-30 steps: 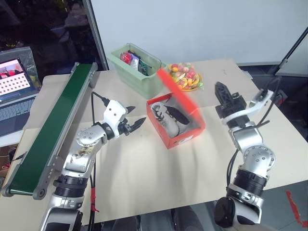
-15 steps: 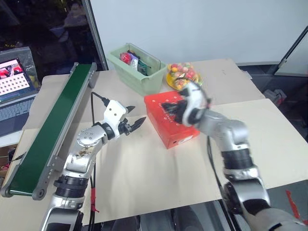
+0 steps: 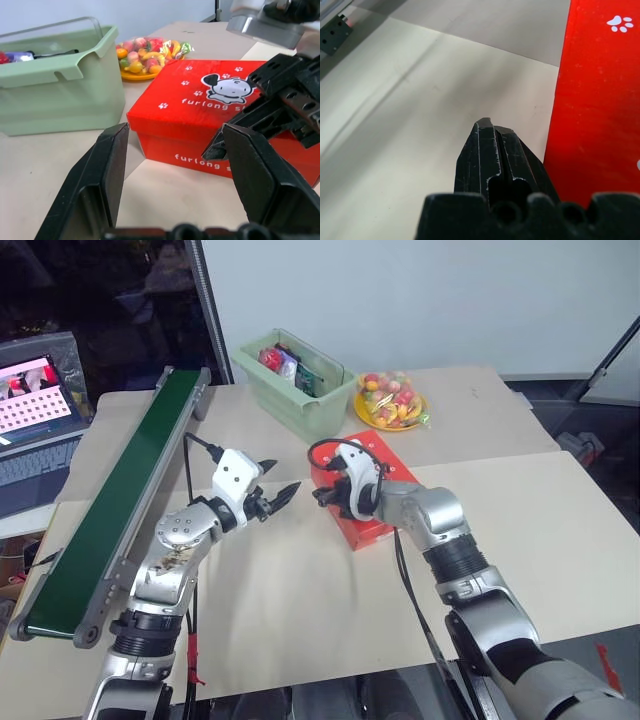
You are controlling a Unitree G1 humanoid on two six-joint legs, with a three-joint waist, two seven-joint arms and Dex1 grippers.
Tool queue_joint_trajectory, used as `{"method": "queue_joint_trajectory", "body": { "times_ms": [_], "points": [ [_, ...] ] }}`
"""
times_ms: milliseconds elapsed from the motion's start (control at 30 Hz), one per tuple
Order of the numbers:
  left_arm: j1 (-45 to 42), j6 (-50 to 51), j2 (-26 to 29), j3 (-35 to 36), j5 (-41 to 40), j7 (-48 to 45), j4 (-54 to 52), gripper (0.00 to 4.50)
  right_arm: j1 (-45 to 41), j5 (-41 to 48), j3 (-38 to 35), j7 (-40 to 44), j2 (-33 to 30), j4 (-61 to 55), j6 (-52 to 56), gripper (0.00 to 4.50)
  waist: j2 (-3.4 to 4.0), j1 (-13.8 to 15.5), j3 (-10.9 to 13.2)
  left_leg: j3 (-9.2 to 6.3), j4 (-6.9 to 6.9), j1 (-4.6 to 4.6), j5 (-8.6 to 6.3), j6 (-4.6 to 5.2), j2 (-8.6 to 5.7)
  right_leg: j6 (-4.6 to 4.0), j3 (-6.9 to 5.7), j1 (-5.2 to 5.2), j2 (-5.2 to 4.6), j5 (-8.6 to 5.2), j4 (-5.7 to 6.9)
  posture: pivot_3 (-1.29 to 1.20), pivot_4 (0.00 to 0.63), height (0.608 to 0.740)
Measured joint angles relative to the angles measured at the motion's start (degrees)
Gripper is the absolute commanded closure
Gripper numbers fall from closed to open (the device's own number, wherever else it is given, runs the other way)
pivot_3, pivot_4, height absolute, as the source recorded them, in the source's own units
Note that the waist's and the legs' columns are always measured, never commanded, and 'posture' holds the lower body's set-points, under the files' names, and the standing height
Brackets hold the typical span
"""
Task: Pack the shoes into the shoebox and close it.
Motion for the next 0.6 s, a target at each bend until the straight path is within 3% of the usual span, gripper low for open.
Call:
{"method": "queue_joint_trajectory", "body": {
  "times_ms": [200, 400, 500, 600],
  "points": [
    [0.06, 0.13, -0.40, 2.37, -0.04, 2.20, -0.09, 1.32, -0.22, 5.38, -10.47, -0.58, -0.08, -7.18, 4.99, 4.42, 0.00, -0.32, 0.00, -0.01, -0.01, -0.22, 0.00, 0.00, 0.02, 0.00, 0.00, -0.26, 0.02, 0.00, 0.06, 0.00, 0.150, 0.740],
    [0.00, 0.88, -1.22, 6.15, -0.40, 6.17, -0.08, 1.32, -1.31, 16.22, -24.41, -3.87, -0.07, -17.36, 13.03, 4.42, 0.00, -0.47, 0.00, 0.01, 0.02, -0.56, 0.01, -0.02, 0.01, -0.01, 0.04, -0.65, 0.01, 0.01, 0.19, 0.00, 0.150, 0.740],
    [0.55, 2.53, -1.68, 8.40, -0.80, 9.16, -0.27, 1.32, 2.23, 15.63, -24.80, -5.33, -4.99, -25.08, 12.09, 4.42, 0.00, -0.32, 0.00, 0.00, 0.02, -0.65, 0.01, -0.02, 0.01, -0.01, 0.02, -0.69, -0.01, 0.01, 0.17, 0.00, 0.150, 0.740],
    [2.32, 3.85, -1.17, 12.94, -1.08, 12.20, -0.60, 1.32, 11.63, 5.61, -18.95, -5.74, -14.56, -30.74, 4.16, 4.42, -0.01, -0.08, 0.00, 0.08, 0.03, -0.70, 0.02, -0.03, -0.03, 0.00, 0.02, -0.70, -0.06, 0.01, 0.09, 0.00, 0.150, 0.740]
  ]
}}
